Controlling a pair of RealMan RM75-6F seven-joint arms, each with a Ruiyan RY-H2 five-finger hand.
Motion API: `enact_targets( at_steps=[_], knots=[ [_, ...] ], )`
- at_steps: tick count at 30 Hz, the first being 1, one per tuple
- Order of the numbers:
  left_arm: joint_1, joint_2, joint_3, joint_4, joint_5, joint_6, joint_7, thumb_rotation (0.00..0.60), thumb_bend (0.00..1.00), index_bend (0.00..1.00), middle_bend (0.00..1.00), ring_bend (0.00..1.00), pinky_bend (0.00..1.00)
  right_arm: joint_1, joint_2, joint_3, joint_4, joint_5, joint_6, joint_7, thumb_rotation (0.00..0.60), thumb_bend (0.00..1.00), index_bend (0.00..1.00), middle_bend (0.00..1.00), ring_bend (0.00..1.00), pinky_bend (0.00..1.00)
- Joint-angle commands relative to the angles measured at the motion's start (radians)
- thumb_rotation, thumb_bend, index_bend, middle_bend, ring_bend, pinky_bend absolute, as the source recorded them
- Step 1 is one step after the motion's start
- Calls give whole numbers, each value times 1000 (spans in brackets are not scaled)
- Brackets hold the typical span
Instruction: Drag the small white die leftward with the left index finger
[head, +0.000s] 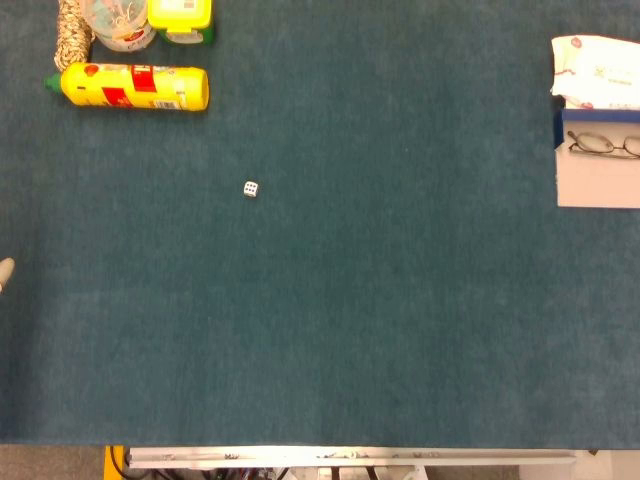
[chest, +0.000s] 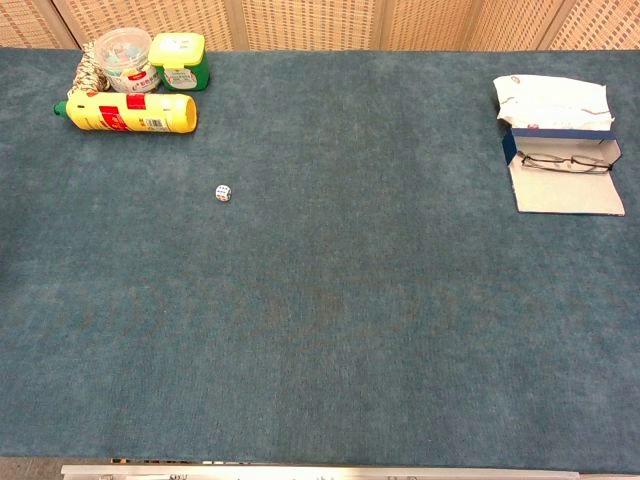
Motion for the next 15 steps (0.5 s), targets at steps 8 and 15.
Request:
enact_targets(
  at_steps=[8, 15],
  knots=[
    [2, 0, 10, 8, 19, 1, -14, 600, 163, 326, 260, 178, 380, 13, 1, 7, -4, 20, -27, 5, 600, 63, 336, 324, 166, 263],
    [-28, 9, 41, -18, 90, -38, -10, 600, 163, 295, 254, 181, 393, 4, 19, 23, -15, 33, 0, 37, 600, 63, 336, 324, 165, 263]
  ],
)
